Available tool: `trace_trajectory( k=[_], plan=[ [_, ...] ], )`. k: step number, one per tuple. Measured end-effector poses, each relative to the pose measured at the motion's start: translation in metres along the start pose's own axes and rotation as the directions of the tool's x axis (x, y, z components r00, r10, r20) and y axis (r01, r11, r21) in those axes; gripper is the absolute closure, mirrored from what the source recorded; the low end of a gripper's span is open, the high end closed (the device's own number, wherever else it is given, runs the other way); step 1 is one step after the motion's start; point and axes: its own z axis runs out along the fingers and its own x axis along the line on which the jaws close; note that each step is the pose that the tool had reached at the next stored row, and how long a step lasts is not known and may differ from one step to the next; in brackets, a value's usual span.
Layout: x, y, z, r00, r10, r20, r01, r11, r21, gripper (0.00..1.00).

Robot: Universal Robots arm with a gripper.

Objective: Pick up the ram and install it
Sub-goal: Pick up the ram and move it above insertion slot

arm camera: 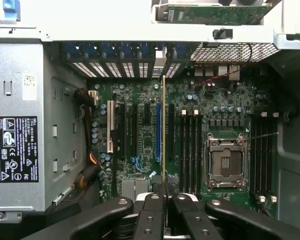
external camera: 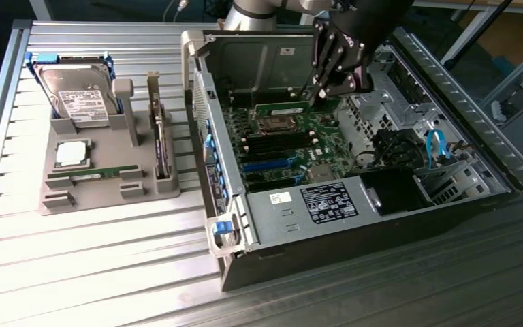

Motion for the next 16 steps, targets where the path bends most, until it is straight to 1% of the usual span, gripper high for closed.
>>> trace_trajectory(
  k=[2,6,9,12,16],
  plan=[
    [0.0,-0.0002,0.0036,1.0,0.0,0.0,0.0,1.0,0.0,0.88],
    [0.0,-0.0003,0.0042,1.0,0.0,0.0004,0.0,1.0,0.0001,0.88],
    [-0.003,-0.0003,0.0047,1.0,0.0,0.0001,0.0,1.0,0.0,0.88],
    [-0.007,-0.0003,0.0057,1.0,0.0,0.0001,0.0,1.0,0.0,0.88],
    [-0.018,-0.0005,0.0084,1.0,0.0,0.0001,0.0,1.0,0.0,0.88]
  ],
)
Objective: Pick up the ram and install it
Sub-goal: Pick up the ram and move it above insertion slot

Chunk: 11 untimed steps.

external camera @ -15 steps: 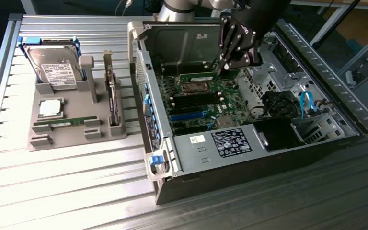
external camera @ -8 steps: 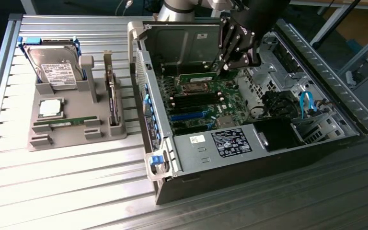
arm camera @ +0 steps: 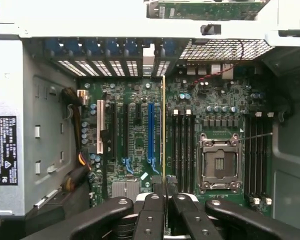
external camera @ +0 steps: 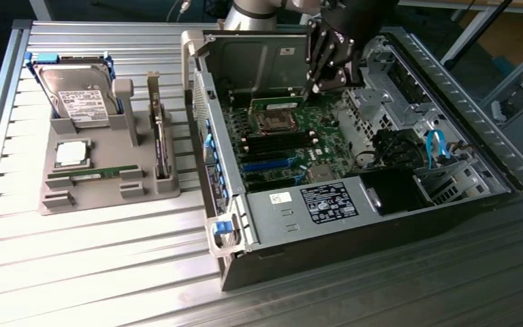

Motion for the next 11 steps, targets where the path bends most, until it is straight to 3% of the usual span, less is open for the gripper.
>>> trace_trajectory(
  k=[11],
  plan=[
    [-0.017,-0.0002,0.0028,1.0,0.0,-0.0002,0.0,1.0,0.0,0.88]
  ],
)
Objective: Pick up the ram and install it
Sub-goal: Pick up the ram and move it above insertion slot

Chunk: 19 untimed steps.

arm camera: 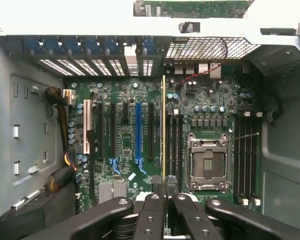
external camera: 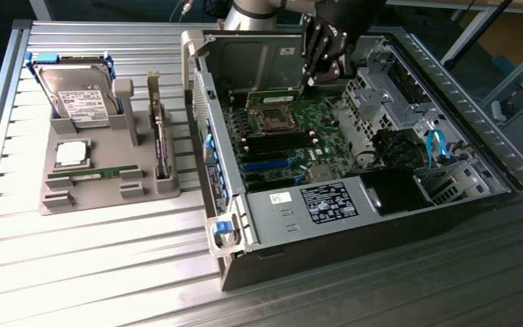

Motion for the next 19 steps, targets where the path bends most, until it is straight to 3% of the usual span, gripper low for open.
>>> trace_trajectory(
  k=[1,9,15,19],
  plan=[
    [0.0,0.0,0.0,1.0,0.0,0.0,0.0,1.0,0.0,0.88],
    [0.0,-0.0294,-0.0014,1.0,0.0,0.0,0.0,1.0,-0.0023,0.88],
    [-0.002,-0.0295,-0.0013,1.0,0.0,0.0001,0.0,1.0,-0.0022,0.88],
    [-0.011,-0.0296,-0.0008,1.0,0.0,-0.0001,0.0,1.0,-0.0022,0.88]
  ],
)
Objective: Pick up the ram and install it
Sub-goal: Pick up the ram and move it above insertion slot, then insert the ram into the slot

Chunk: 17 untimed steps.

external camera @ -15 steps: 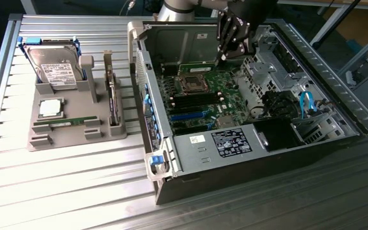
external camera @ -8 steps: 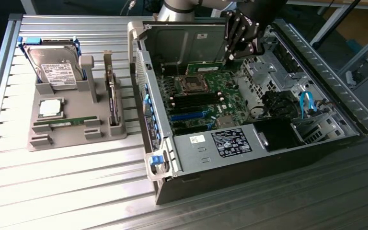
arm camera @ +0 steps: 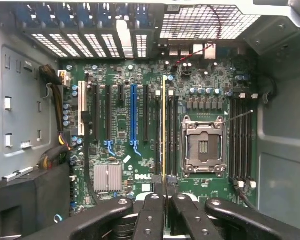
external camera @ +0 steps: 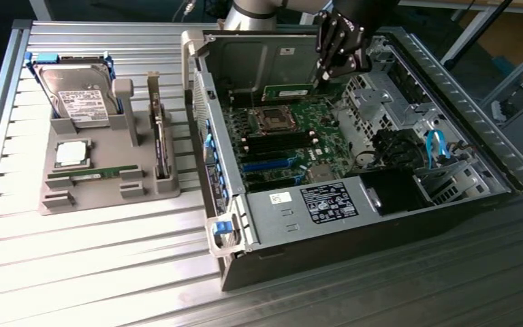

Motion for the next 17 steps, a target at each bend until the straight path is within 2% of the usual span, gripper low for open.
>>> trace_trajectory(
  k=[14,17],
  plan=[
    [-0.0007,0.0,0.0001,1.0,0.0,0.0002,0.0,1.0,0.0,0.88],
    [-0.0006,0.0,0.0042,1.0,0.0,0.0002,0.0,1.0,0.0,0.88]
  ],
)
